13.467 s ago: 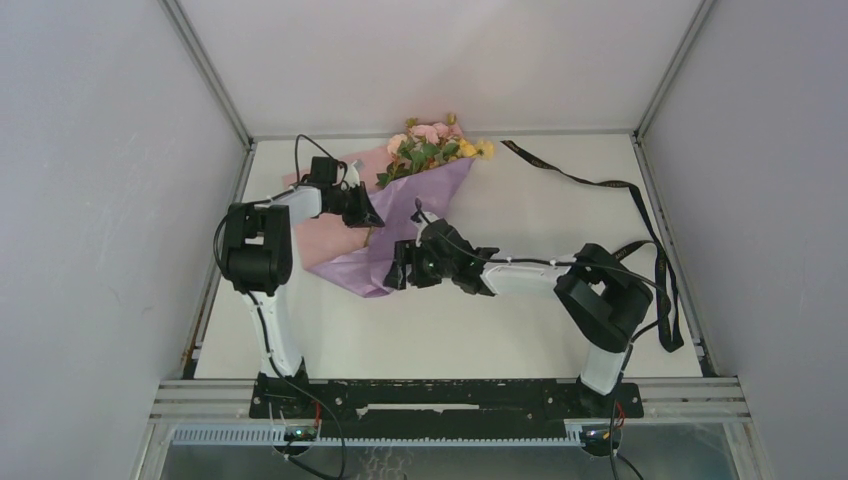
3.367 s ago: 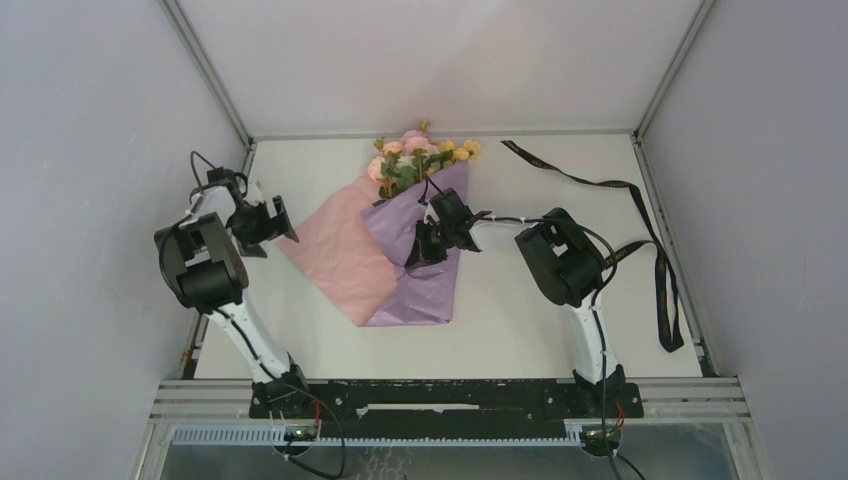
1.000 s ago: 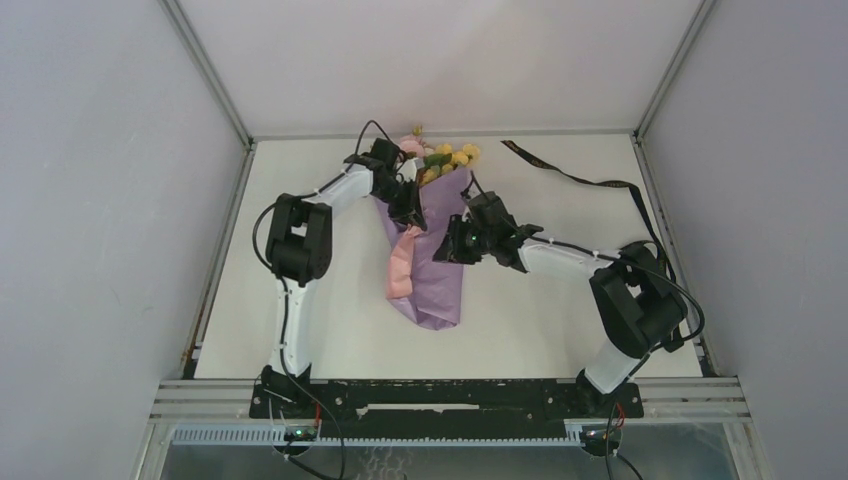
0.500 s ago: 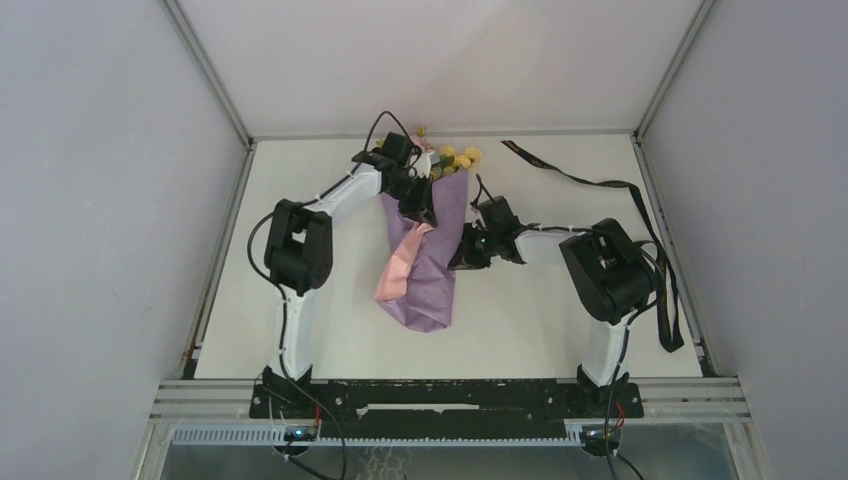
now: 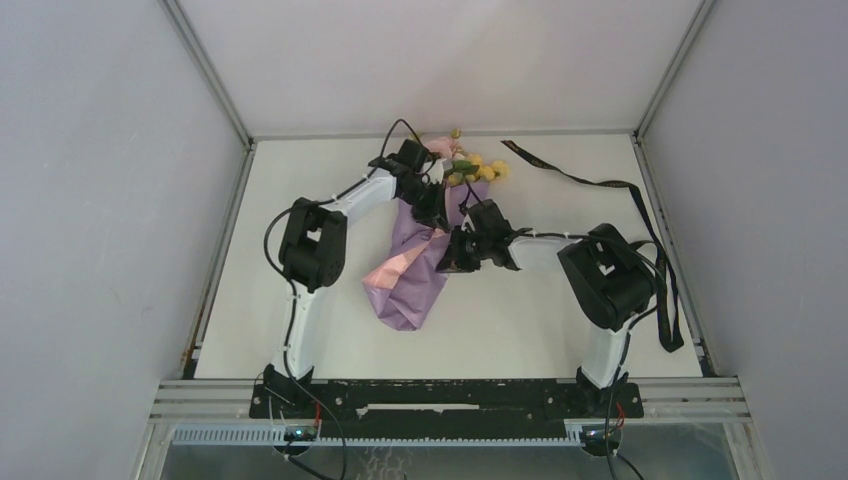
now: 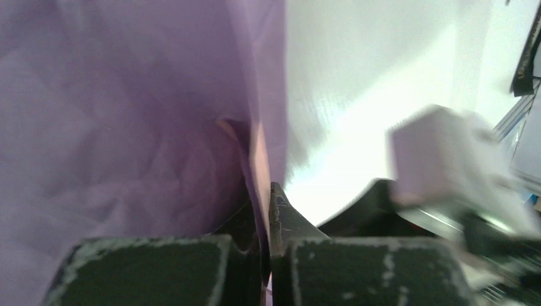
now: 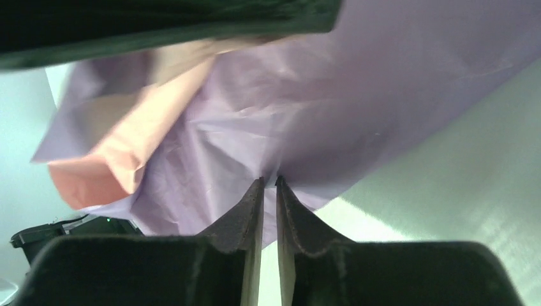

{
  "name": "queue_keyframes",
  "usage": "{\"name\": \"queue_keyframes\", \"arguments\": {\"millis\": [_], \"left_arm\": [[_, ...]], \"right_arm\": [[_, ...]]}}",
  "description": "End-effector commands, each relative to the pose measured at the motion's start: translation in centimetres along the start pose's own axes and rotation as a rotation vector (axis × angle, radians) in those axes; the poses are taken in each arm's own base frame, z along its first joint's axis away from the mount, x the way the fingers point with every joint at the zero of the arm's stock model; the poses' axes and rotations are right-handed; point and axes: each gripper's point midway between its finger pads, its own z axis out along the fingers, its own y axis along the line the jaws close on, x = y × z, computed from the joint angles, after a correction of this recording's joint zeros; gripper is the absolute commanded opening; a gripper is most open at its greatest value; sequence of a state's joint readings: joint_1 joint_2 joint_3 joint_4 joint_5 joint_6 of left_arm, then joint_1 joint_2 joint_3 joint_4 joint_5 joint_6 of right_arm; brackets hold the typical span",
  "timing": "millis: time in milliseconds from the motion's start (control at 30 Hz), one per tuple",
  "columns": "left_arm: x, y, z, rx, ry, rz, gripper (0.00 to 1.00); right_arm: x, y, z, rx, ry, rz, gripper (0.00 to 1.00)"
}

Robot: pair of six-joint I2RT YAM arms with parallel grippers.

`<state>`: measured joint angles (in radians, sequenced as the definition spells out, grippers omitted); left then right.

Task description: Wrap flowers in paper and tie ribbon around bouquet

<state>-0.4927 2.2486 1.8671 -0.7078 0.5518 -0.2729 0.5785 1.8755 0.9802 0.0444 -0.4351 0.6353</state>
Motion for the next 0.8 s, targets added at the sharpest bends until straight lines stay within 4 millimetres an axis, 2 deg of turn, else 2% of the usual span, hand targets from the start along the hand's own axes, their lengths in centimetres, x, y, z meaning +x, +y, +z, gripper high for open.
{"name": "queue_keyframes", "arguments": {"millis": [0,133,267,367,467,767], "left_arm": [[-1.3,0.2,1.3,0.004,-0.028,-0.038,0.01],[-0.9,0.7,1.9,-0.003,-0.020,-0.056,0.01],[-0.9,0.6,1.9,-0.004,-0.028,-0.058,0.02],[-0.8,0.7,1.8,-0.009,-0.032,-0.057,0.03],[-0.7,0.8,1.8,-0.013,-0.032,-0.057,0.04],[-0.7,1.0,1.9,-0.022,-0.033,-0.059,0.05]], "right_arm": [[-2.7,2.3,-3.3,0.008,-0.149,-0.039,0.22],[-3.4,2.2,-5.8,0.052,-0.234,-0.034,0.28],[-5.0,4.3,-6.8,-0.015,-0.313,0.002,0.42],[-6.2,6.0,-6.2,-0.090,-0.342,0.039,0.52],[-7.0,6.3,-5.2,-0.103,-0.343,0.077,0.58],[-7.8,6.3,-2.9,-0.113,-0.306,0.093,0.60]]}}
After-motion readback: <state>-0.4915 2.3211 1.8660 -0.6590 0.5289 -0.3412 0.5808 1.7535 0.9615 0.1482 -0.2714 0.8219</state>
